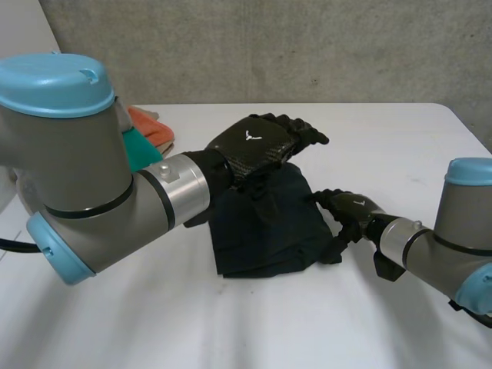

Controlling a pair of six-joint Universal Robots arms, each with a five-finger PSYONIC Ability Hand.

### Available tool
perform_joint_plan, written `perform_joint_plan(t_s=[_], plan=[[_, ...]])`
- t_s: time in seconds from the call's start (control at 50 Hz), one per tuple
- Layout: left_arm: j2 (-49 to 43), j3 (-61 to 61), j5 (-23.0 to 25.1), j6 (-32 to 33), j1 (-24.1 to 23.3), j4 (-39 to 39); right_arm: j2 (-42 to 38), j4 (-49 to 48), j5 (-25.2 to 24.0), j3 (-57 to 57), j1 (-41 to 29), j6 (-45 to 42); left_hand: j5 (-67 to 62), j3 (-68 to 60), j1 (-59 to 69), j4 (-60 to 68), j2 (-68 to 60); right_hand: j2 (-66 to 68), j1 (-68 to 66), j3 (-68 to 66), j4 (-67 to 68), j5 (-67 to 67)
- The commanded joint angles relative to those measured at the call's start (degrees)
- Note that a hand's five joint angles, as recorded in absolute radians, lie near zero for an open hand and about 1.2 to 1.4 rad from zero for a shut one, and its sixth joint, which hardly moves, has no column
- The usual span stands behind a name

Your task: Fold the laundry.

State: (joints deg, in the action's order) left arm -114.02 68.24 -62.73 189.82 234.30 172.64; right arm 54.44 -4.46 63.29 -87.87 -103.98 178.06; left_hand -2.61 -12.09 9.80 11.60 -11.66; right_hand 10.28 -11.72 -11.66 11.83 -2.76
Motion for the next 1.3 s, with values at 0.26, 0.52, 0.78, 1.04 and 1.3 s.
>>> perform_joint_plan(t_s=[0.26,0.52,0.78,1.04,1.3], plan=[[1.17,0.32,-0.91,-0.15,0.01,0.77,-5.49,-9.17,4.81,10.42,-3.78,5.72,1.22,0.69,1.6,-0.2,0.26,69.72,-68.28,-68.34,68.17,-67.24],[1.87,-0.38,-0.99,-0.24,0.1,2.0,-14.18,-6.53,13.52,29.4,7.11,6.69,1.22,0.69,1.6,-0.2,0.26,69.72,-68.28,-68.34,68.17,-67.24],[2.22,-0.91,-0.99,-1.47,-0.34,2.0,-34.57,5.85,16.33,65.87,19.16,6.33,1.22,0.69,1.6,-0.2,0.26,69.72,-68.28,-68.34,68.17,-67.24],[2.4,-0.82,-1.08,-1.82,-0.43,1.91,-41.26,9.2,17.57,77.93,26.1,6.16,1.22,0.69,1.6,-0.2,0.26,69.72,-68.28,-68.34,68.17,-67.24],[2.4,-0.82,-1.17,-1.82,-0.51,2.0,-39.16,9.12,22.83,75.83,27.78,-0.15,1.39,0.86,1.43,-0.37,0.43,-0.28,1.72,1.66,-1.83,2.76]])
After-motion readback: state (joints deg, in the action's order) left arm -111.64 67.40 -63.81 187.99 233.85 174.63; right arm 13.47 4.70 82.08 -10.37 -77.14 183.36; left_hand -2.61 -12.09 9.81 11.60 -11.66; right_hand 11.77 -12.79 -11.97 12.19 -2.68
